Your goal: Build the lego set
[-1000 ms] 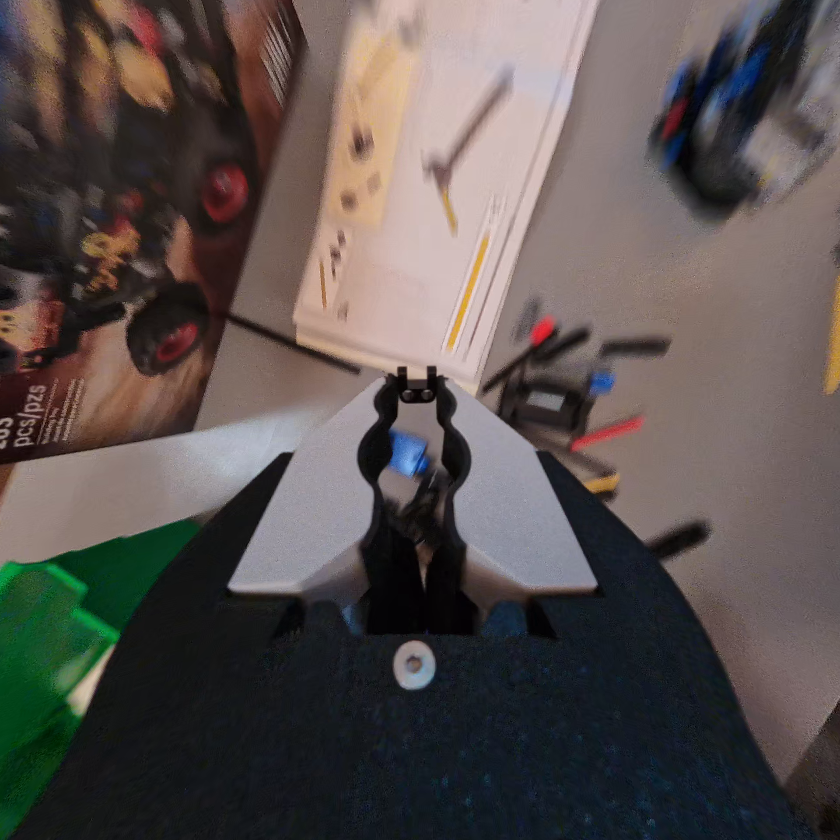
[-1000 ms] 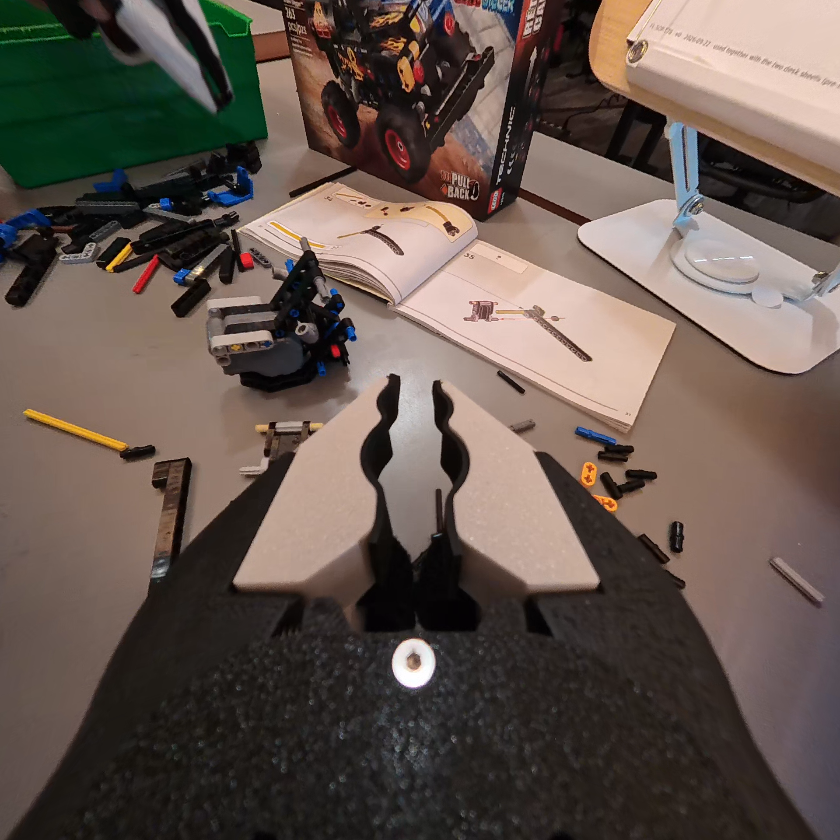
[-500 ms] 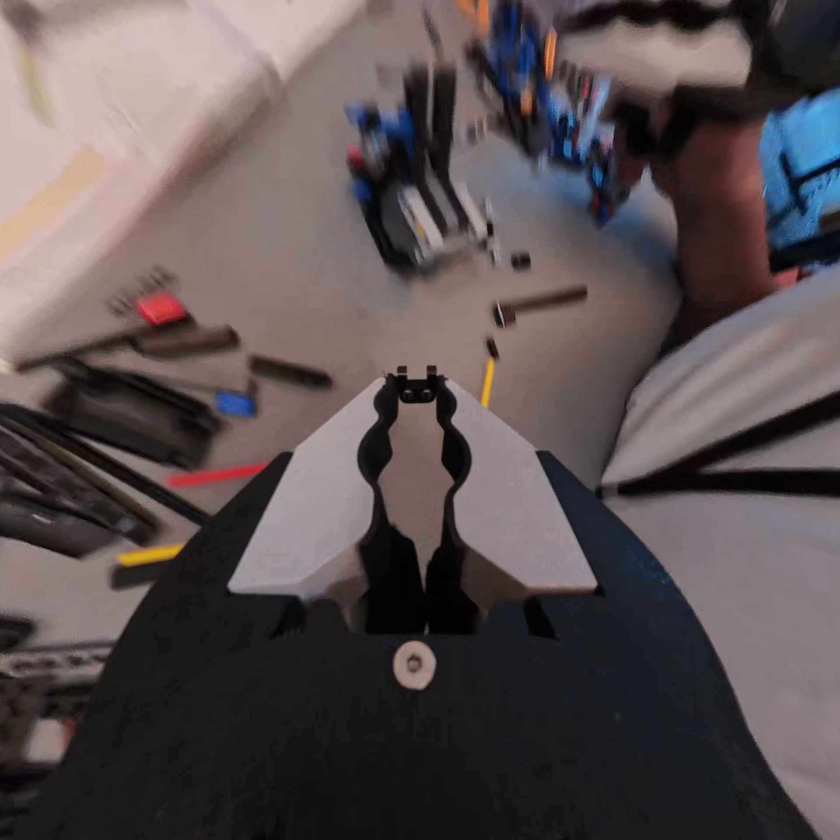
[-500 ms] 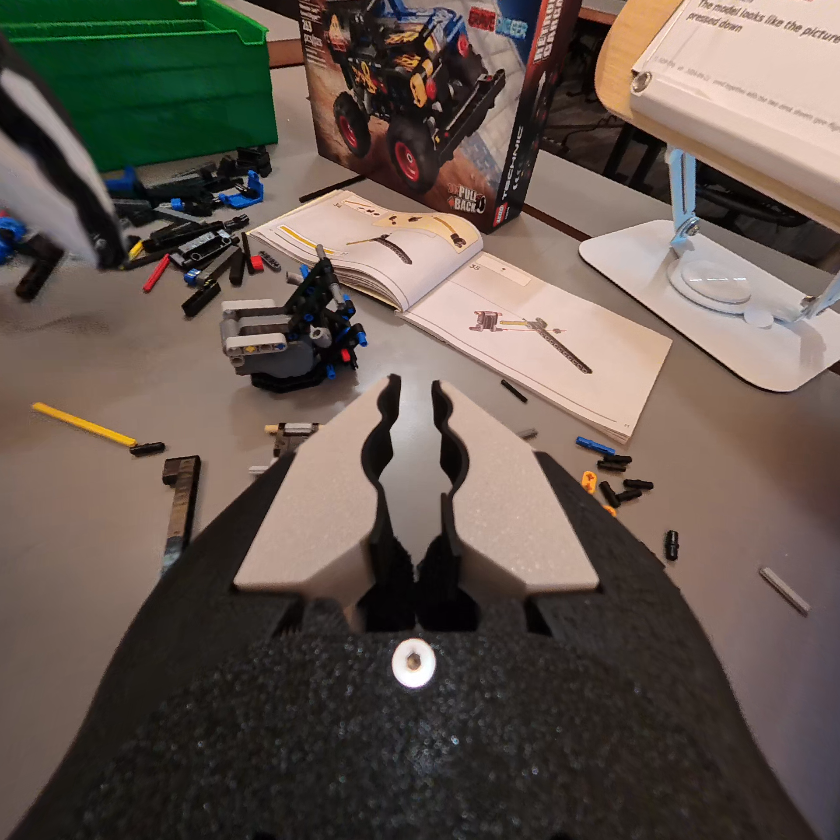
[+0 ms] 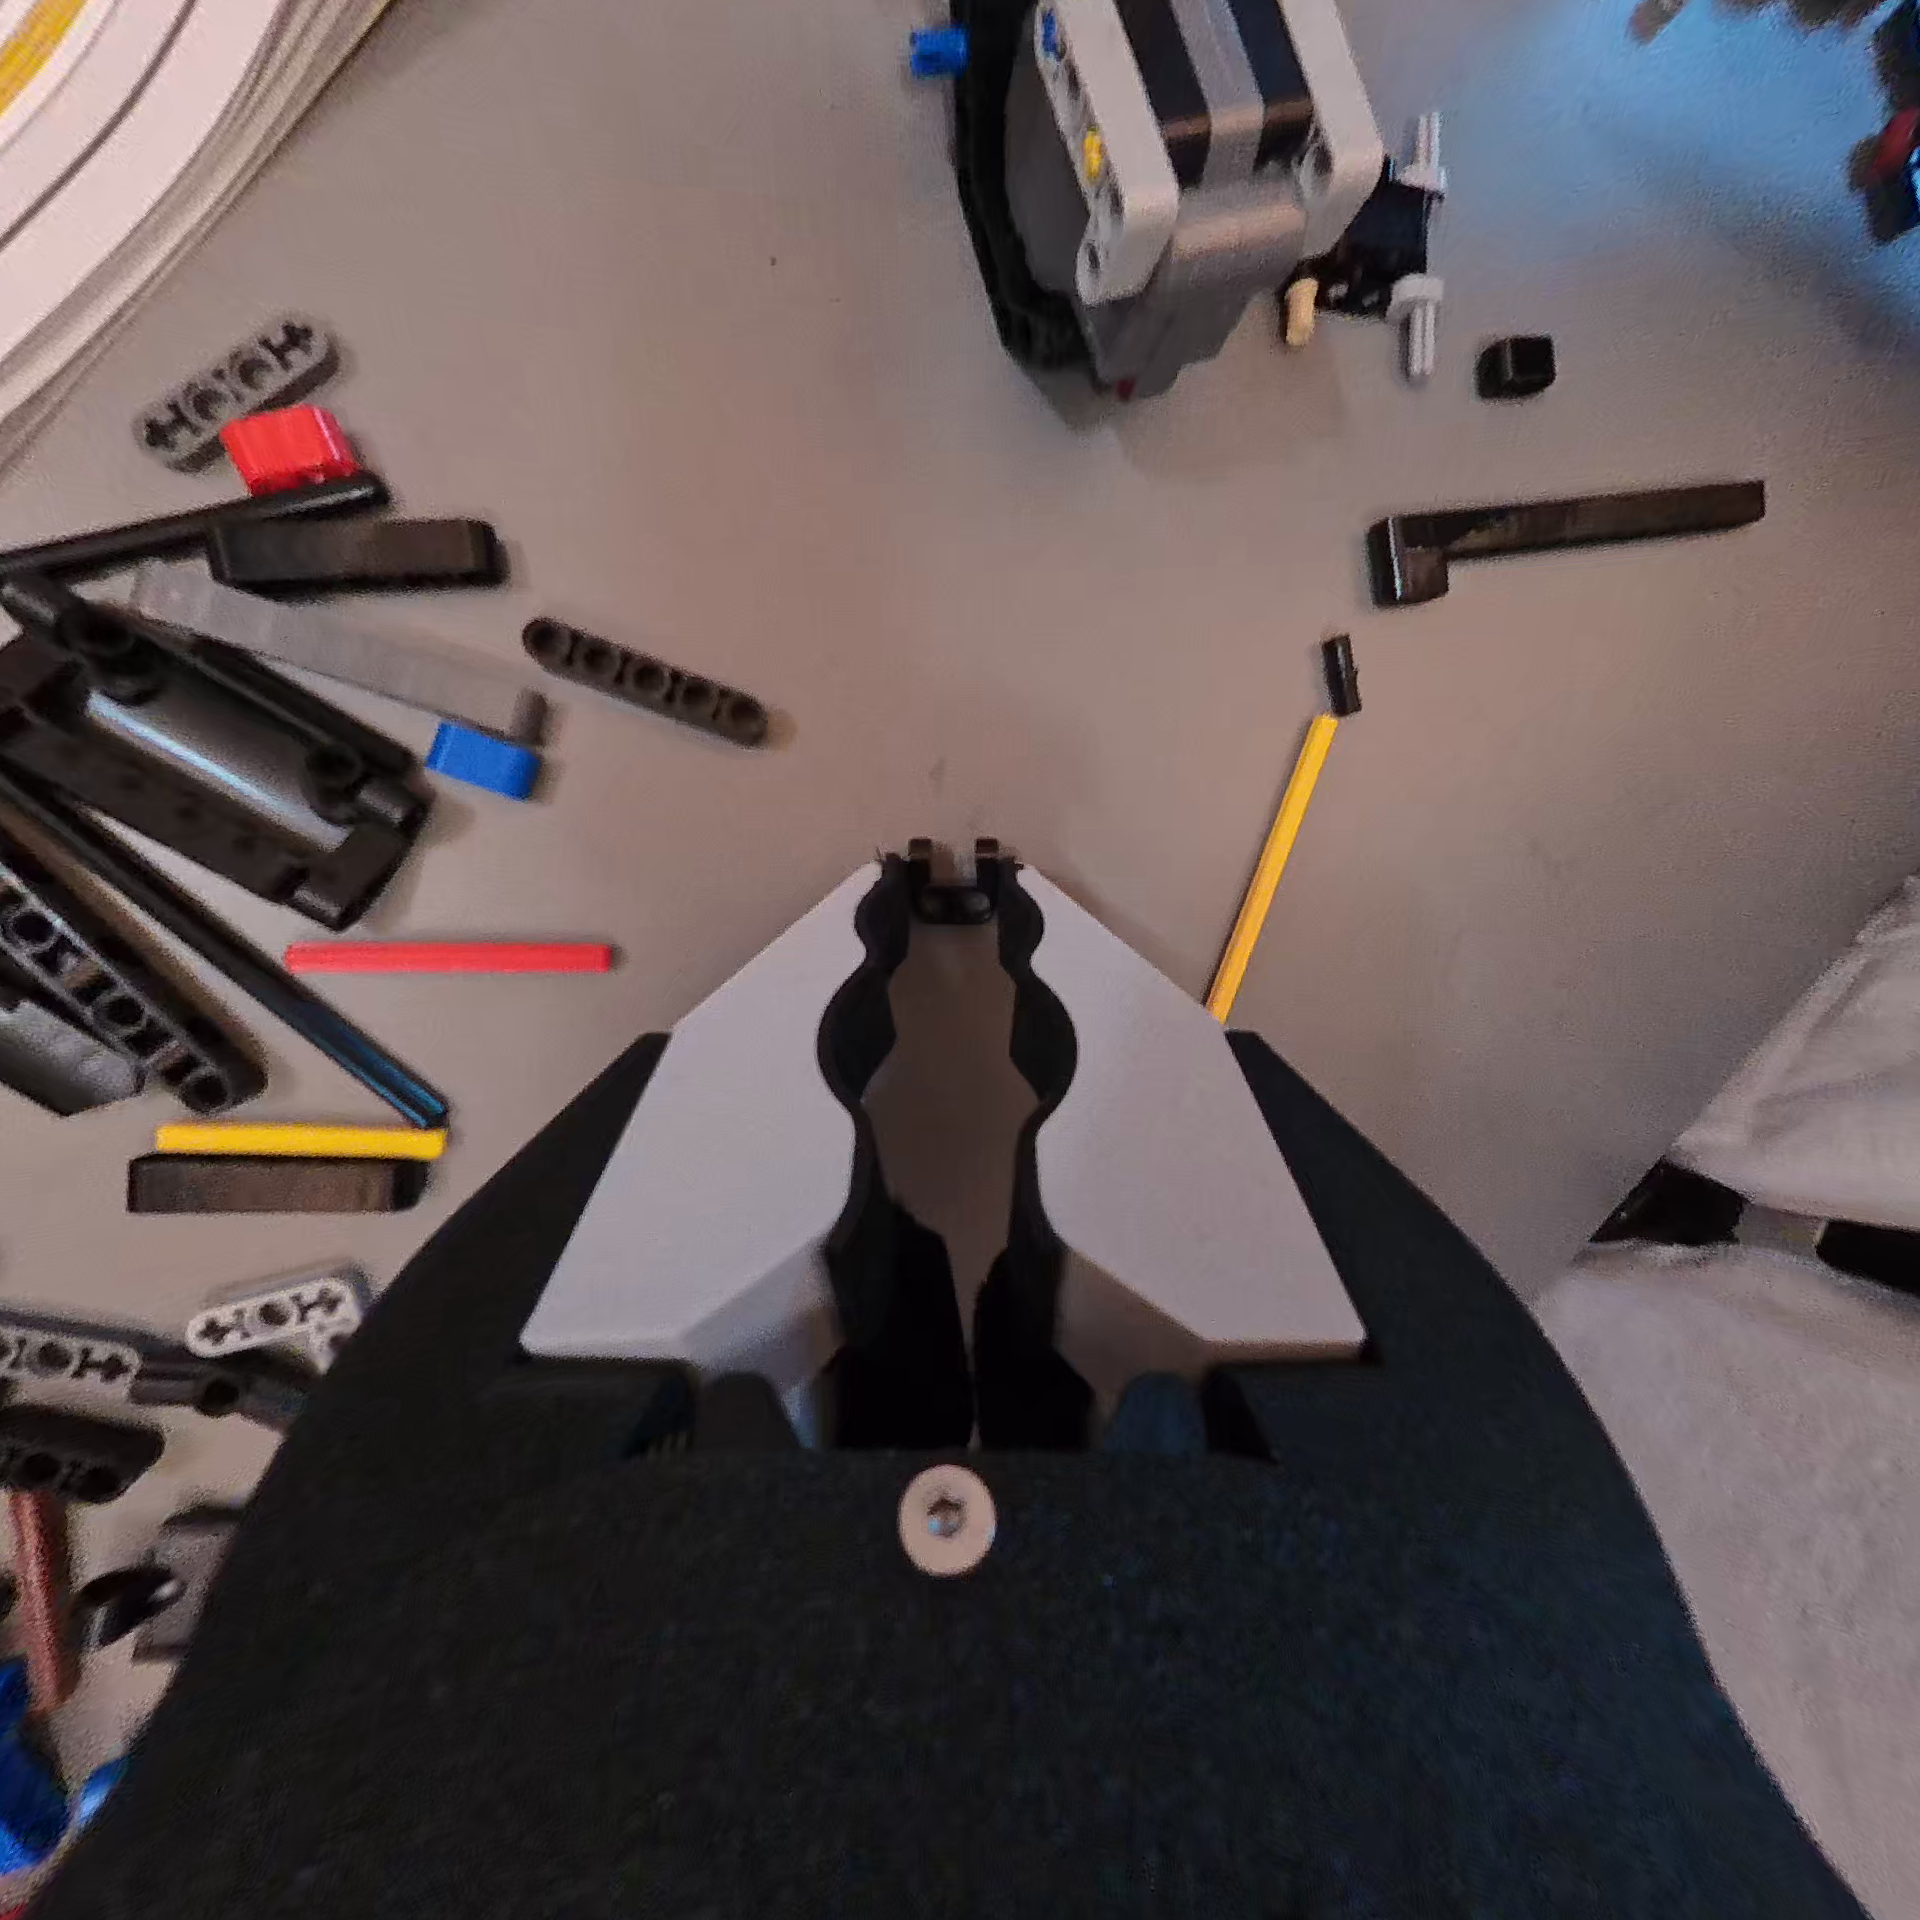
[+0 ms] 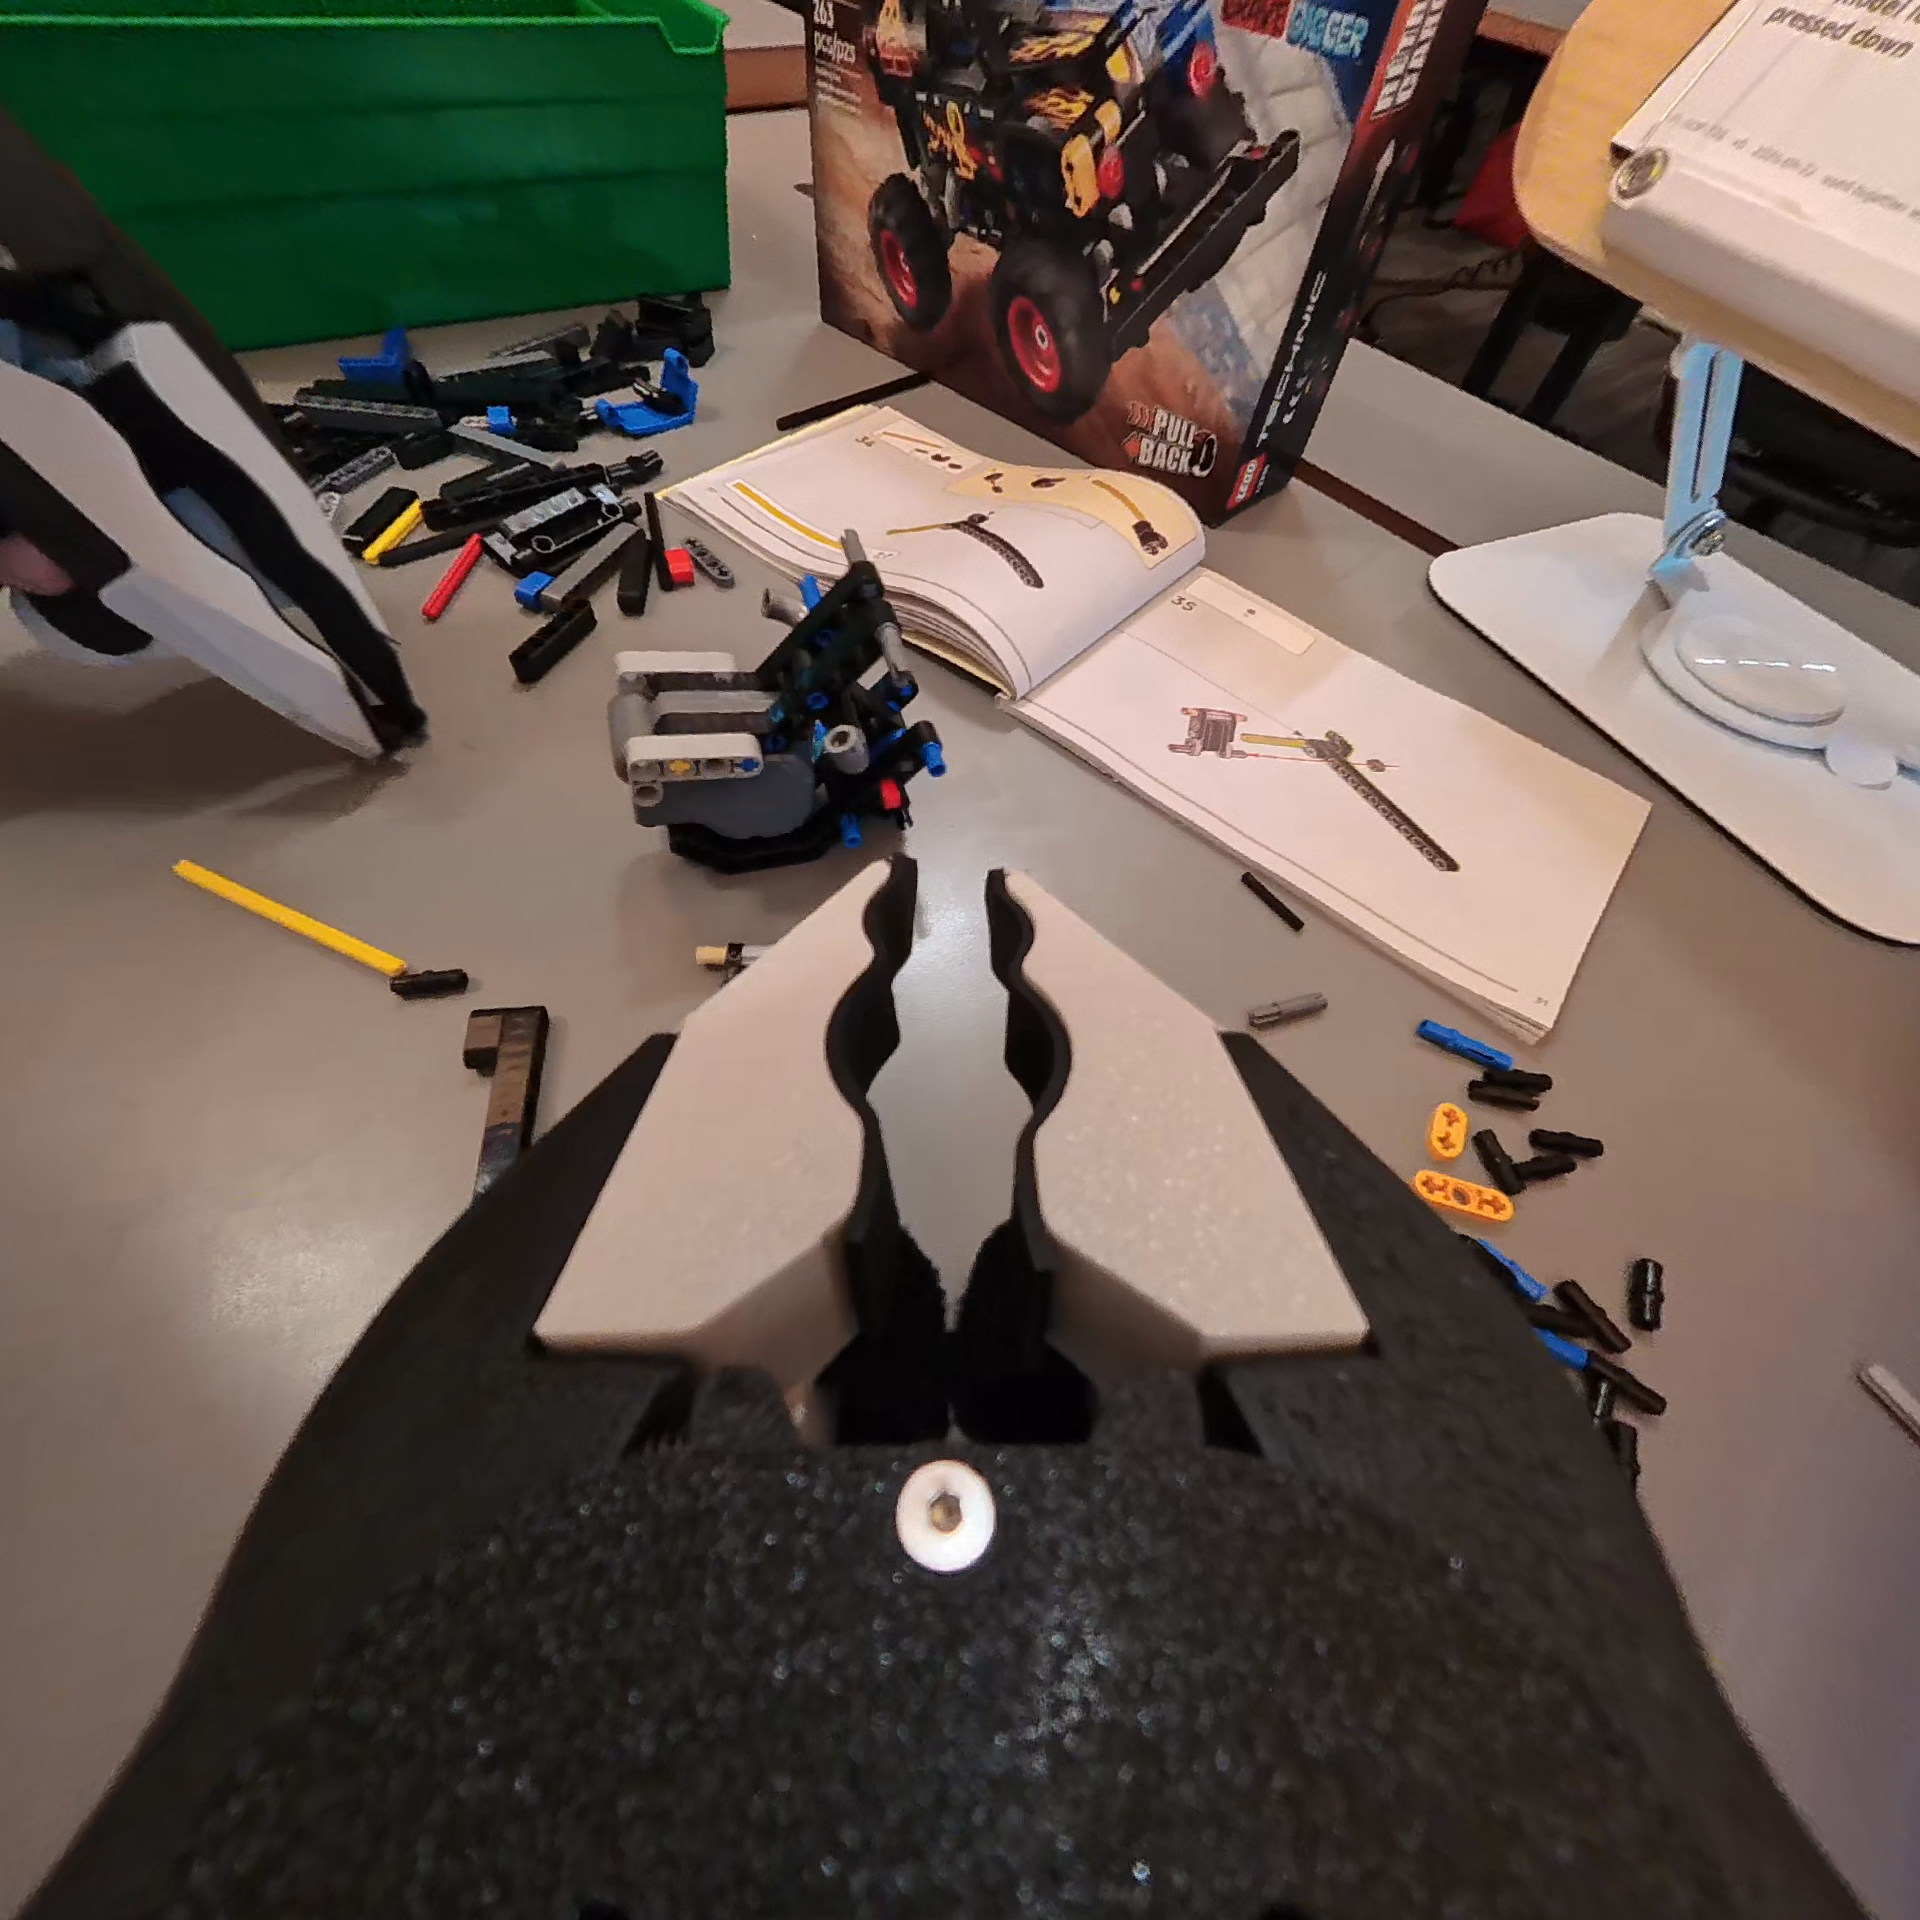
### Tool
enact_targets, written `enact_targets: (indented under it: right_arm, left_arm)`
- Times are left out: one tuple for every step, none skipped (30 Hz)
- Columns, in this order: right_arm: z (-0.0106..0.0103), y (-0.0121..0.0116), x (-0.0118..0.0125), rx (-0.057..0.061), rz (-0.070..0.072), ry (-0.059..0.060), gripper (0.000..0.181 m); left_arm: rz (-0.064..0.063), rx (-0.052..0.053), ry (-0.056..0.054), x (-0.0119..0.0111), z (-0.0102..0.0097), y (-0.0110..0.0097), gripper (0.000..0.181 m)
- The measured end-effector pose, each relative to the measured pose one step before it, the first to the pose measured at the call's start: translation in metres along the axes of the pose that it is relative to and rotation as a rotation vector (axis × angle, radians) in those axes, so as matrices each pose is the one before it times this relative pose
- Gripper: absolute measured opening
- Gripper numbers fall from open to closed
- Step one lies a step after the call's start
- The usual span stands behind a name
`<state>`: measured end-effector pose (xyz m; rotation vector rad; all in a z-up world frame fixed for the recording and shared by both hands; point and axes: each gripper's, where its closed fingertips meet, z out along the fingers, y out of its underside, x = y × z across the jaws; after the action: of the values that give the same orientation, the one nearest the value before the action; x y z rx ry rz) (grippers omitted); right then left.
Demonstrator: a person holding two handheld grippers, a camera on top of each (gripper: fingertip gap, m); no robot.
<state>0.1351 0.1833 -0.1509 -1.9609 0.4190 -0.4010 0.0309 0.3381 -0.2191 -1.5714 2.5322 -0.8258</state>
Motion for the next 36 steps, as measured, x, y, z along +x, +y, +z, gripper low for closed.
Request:
enact_targets:
  right_arm:
    - [0.00087,0.00055,-0.00126,-0.0039,-0.0062,-0.0014,0.013]
    - [0.00124,0.00119,-0.00131,-0.007,-0.0042,-0.0037,0.013]
    - [0.00101,0.00105,-0.00071,-0.0059,-0.0053,-0.0004,0.013]
    - [0.00068,0.00062,-0.00041,-0.0039,-0.0069,0.0026,0.013]
    - [0.00038,0.00012,-0.00014,-0.0009,-0.006,0.0032,0.013]
    - [0.00013,-0.00019,-0.00033,0.0012,-0.0039,0.0015,0.013]
    - [0.00013,-0.00028,-0.00034,0.0016,-0.0017,-0.0007,0.013]
    - [0.00014,-0.00037,-0.00018,0.002,0.0011,-0.0015,0.012]
    - [0.00013,-0.00023,0.00017,0.0011,0.0029,-0.0002,0.012]
    - [0.00013,-0.00032,0.00042,0.001,0.0032,0.0009,0.013]
    - [-0.00012,-0.00041,0.00041,0.0019,0.0031,0.0004,0.012]
    - [-0.00019,-0.00048,0.0003,0.0028,0.0031,-0.0001,0.012]
    - [-0.0002,-0.00037,0.00027,0.0027,0.0027,0.0002,0.012]
    - [-0.00009,-0.00015,0.00033,0.0013,0.0022,-0.0005,0.012]
    - [0.00001,0.00024,-0.0001,-0.0008,0.0024,-0.0026,0.012]
    - [-0.00015,-0.00036,-0.00074,0.0023,0.0031,-0.0064,0.012]
    - [-0.00024,-0.00077,-0.00101,0.0041,0.0029,-0.0067,0.012]
    - [-0.0001,-0.00092,-0.00083,0.0049,0.0024,-0.0053,0.013]
    - [0.00025,-0.00051,-0.00128,0.0025,0.0018,-0.0071,0.013]
    - [0.00073,0.00056,-0.00211,-0.0033,0.0015,-0.0119,0.013]
    - [0.00155,0.00261,-0.00423,-0.0129,0.0011,-0.0252,0.013]
    - [0.00223,0.00557,-0.00646,-0.0302,-0.0015,-0.0392,0.013]
    - [0.00258,0.00728,-0.007,-0.0381,-0.008,-0.04,0.014]
    - [0.00246,0.00775,-0.00714,-0.0393,-0.0063,-0.0395,0.013]
    - [0.00212,0.00687,-0.00699,-0.0366,-0.0026,-0.0367,0.013]
    - [0.00103,0.00495,-0.00562,-0.0292,-0.0049,-0.0243,0.014]
    - [-0.00067,0.00245,-0.00638,-0.0168,-0.0064,-0.0231,0.014]
    - [-0.0018,0.00071,-0.00793,-0.0083,-0.0076,-0.0272,0.014]
    - [-0.00196,0.00125,-0.00779,-0.012,-0.0114,-0.0229,0.014]
    - [-0.00145,0.00302,-0.00376,-0.024,-0.0148,0.0017,0.014]
    - [-0.00078,0.00504,-0.00073,-0.0339,-0.0175,0.0154,0.015]
    - [-0.00033,0.00601,-0.00062,-0.0365,-0.0179,0.0105,0.015]
    - [-0.00001,0.00561,-0.00069,-0.0304,-0.0143,0.0066,0.015]
    - [0.00004,0.00407,0.0002,-0.0166,-0.0093,0.0079,0.015]
    - [0.00053,0.00202,0.00145,-0.0007,-0.0031,0.0114,0.015]
    - [0.00124,0.00104,0.00019,0.0065,0.0023,-0.0004,0.015]
  left_arm:
    - [0.0035,0.0099,-0.0031,0.0014,0.00215,-0.00328,0.015]
    - [0.003,0.0112,-0.0067,0.00119,0.00227,-0.00336,0.015]
    - [-0.0021,0.0129,-0.0083,0.0008,0.00223,-0.00334,0.015]
    - [-0.0068,0.0155,-0.0072,0.00099,0.00221,-0.00346,0.015]
    - [-0.0093,0.0171,0.0002,0.00205,0.00249,-0.00361,0.015]
    - [-0.0057,0.0169,0.0095,0.00357,0.00287,-0.00339,0.015]
    - [0.0007,0.0137,0.009,0.00359,0.00275,-0.00294,0.015]
    - [0.0001,0.0144,-0.0046,0.00144,0.00242,-0.00306,0.015]
    - [0.0009,0.0153,-0.0124,0.00012,0.0021,-0.00288,0.015]
    - [0.0056,0.0135,-0.0108,0.00035,0.00179,-0.00224,0.015]
    - [0.0023,0.0131,-0.0072,0.00028,0.00127,-0.00147,0.015]
    - [0.0001,0.013,-0.0006,0.00072,0.00048,-0.00099,0.014]
    - [-0.0053,0.0241,0.0007,0.00029,-0.00034,-0.00186,0.014]
    - [-0.0103,0.0304,0.0079,0.00056,-0.0012,-0.00228,0.014]
    - [-0.0079,0.037,0.0216,0.00212,-0.00188,-0.00349,0.014]
    - [-0.008,0.0453,0.0279,0.0031,-0.00259,-0.00454,0.015]
    - [-0.0213,0.0363,0.0301,0.00272,-0.00254,-0.00397,0.015]
    - [-0.0254,0.0425,0.0437,0.00426,-0.00268,-0.0053,0.014]
    - [-0.0216,0.0371,0.0446,0.00428,-0.00216,-0.00436,0.014]
    - [-0.018,-0.0106,0.0144,-0.00026,-0.00038,0.00256,0.014]
    - [0.0032,-0.055,-0.0141,-0.00376,0.00086,0.00897,0.014]
    - [0.0325,-0.0518,-0.0394,-0.00596,0.00064,0.00826,0.014]
    - [0.042,-0.0264,-0.0638,-0.00799,-0.00083,0.00461,0.014]
    - [0.0432,-0.0295,-0.0562,-0.00602,-0.00093,0.00417,0.014]
    - [0.0462,-0.0367,-0.0273,-0.00118,-0.00011,0.0045,0.014]
    - [0.0412,-0.0214,-0.0108,0.00124,0.00033,0.00177,0.014]
    - [0.0261,-0.0041,-0.0088,0.00101,0.00036,-0.0009,0.015]
    - [0.0114,-0.0008,0.0008,0.00168,0.00124,-0.00125,0.015]
    - [0.0041,-0.0081,0.0176,0.00351,0.00201,-0.00026,0.015]
    - [-0.0024,0.0003,0.0202,0.00336,0.00131,-0.00177,0.015]
    - [-0.0109,-0.0019,0.0118,0.00188,0.00125,-0.00142,0.015]
    - [-0.0087,-0.0006,0.0081,0.00145,0.00103,-0.00116,0.015]
    - [-0.0022,-0.0015,0.0053,0.00144,0.00072,-0.00085,0.016]
    - [0.0012,-0.0007,0.0003,0.0008,0.00064,-0.00071,0.017]
    - [0.0036,-0.0015,-0.0025,0.00042,0.00045,-0.00039,0.018]
    - [0.0029,-0.0016,-0.0066,-0.00034,0.00022,-0.00033,0.019]
